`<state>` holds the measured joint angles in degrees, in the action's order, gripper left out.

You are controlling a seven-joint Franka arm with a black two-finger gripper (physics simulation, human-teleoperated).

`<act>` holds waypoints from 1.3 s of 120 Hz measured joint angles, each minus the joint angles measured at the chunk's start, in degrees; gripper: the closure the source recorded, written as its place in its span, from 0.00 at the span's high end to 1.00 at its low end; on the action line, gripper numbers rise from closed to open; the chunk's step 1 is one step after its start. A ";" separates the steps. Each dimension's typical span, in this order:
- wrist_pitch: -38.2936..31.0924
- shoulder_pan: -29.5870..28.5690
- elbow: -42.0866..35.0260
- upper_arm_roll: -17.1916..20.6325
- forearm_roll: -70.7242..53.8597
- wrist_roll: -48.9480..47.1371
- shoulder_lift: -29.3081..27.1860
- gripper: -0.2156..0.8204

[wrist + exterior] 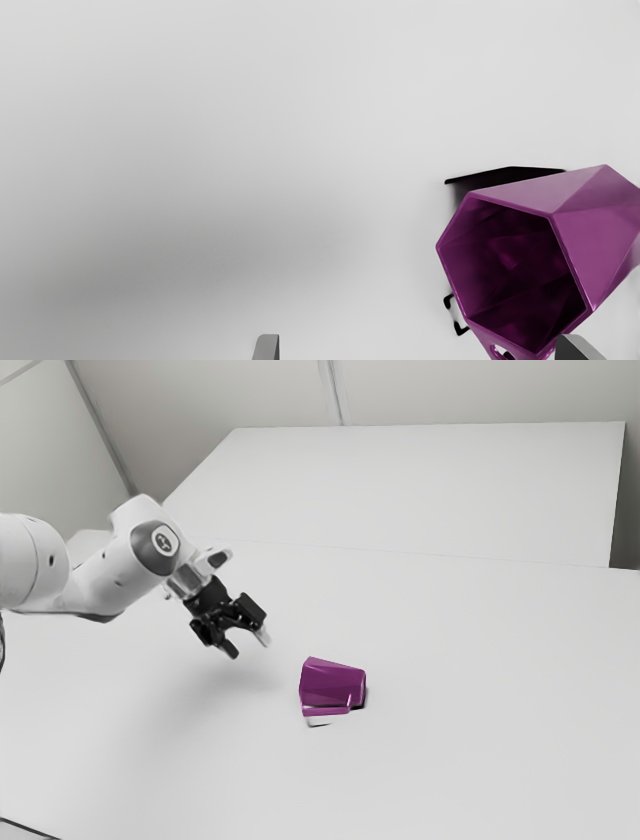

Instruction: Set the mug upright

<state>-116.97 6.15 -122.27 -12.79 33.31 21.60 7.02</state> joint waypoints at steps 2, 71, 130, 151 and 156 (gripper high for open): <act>0.03 0.12 -0.02 -0.01 0.99 0.13 0.26 0.79; 0.36 3.02 -2.30 -0.04 20.70 4.37 2.88 0.79; -0.28 6.08 -4.49 -0.04 31.31 6.21 4.50 0.79; -0.78 6.76 -4.64 -0.04 33.29 6.67 4.61 0.79; -0.92 6.84 -4.65 -0.03 33.52 6.76 4.65 0.79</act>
<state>-117.89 12.99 -126.92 -12.82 66.83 28.36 11.67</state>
